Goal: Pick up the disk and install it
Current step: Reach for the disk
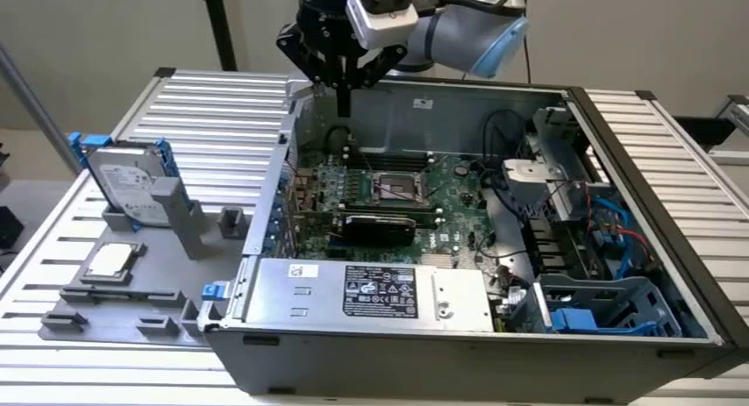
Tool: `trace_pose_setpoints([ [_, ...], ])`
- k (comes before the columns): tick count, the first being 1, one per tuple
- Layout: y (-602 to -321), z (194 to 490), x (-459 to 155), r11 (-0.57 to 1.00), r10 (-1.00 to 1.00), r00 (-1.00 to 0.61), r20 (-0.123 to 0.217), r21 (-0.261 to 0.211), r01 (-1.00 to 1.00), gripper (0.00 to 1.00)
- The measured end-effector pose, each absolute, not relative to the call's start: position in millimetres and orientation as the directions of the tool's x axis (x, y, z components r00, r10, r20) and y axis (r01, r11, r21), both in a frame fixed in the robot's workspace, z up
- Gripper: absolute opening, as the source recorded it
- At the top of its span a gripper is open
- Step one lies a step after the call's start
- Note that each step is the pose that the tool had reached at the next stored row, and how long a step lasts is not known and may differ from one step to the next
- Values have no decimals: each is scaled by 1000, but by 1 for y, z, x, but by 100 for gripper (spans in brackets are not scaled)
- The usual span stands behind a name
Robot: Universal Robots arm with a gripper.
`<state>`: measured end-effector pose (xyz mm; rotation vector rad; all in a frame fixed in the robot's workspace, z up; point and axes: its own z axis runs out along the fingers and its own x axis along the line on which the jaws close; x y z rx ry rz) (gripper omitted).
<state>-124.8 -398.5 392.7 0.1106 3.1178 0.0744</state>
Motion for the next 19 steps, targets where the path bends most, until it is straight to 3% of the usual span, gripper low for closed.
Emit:
trace_pose_setpoints([
  [19, -396, 393, -211, 996, 71, -997, -19, 49, 70, 0],
])
